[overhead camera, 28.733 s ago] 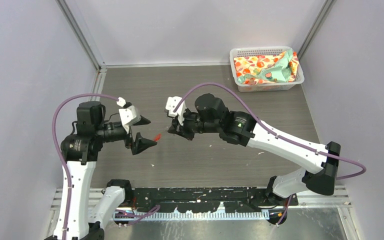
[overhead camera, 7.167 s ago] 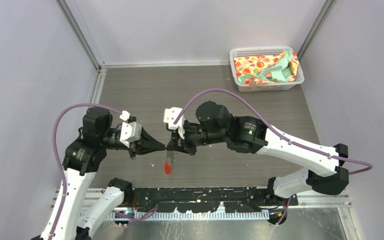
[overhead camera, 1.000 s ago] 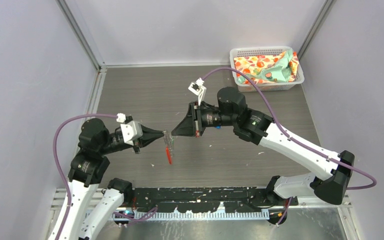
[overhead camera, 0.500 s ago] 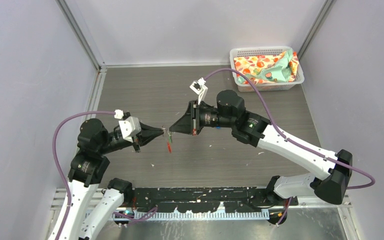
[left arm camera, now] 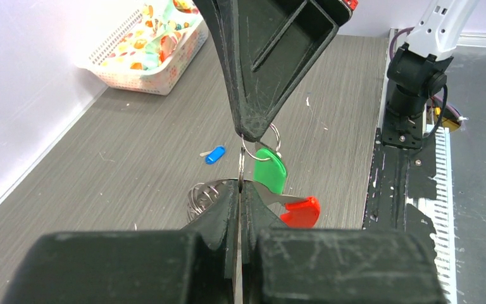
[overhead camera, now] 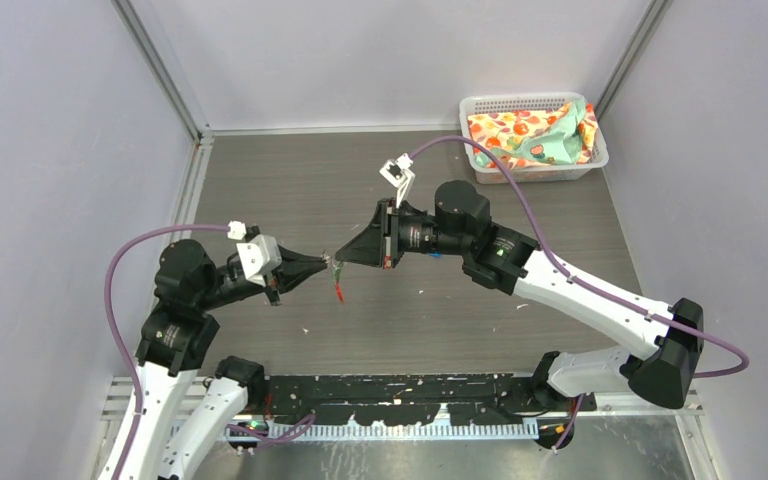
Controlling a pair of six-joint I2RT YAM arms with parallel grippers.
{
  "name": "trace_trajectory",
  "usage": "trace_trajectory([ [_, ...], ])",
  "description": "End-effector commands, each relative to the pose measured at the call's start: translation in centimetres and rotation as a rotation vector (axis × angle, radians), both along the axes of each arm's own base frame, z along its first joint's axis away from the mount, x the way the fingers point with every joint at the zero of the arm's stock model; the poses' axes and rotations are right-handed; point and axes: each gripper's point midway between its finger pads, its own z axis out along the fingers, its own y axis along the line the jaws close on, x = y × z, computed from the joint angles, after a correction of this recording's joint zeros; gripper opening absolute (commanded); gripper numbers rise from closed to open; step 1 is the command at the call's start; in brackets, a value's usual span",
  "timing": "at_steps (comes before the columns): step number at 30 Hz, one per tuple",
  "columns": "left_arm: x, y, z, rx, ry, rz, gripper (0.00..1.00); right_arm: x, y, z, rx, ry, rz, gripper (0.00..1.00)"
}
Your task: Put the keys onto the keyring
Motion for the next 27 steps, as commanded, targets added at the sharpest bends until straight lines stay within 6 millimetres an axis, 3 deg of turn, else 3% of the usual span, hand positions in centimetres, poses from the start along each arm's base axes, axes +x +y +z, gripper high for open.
trace_trajectory([
  [1, -0.3, -0.1, 1.3, -0.022, -0.071, -0.014, 0.00, 0.2, 0.3, 1.3, 0.052, -0.026, -0.009, 0.01],
  [18, -0.9, -0.2, 1.2, -0.007, -0.094, -0.049, 0.00, 0.4, 0.5, 0.8, 0.034, -0.019, -0.011, 0.01],
  [27, -0.9, -0.1, 0.2, 0.029, -0.106, -0.058, 0.00, 0.3, 0.3, 1.5, 0.059, -0.027, -0.015, 0.01],
])
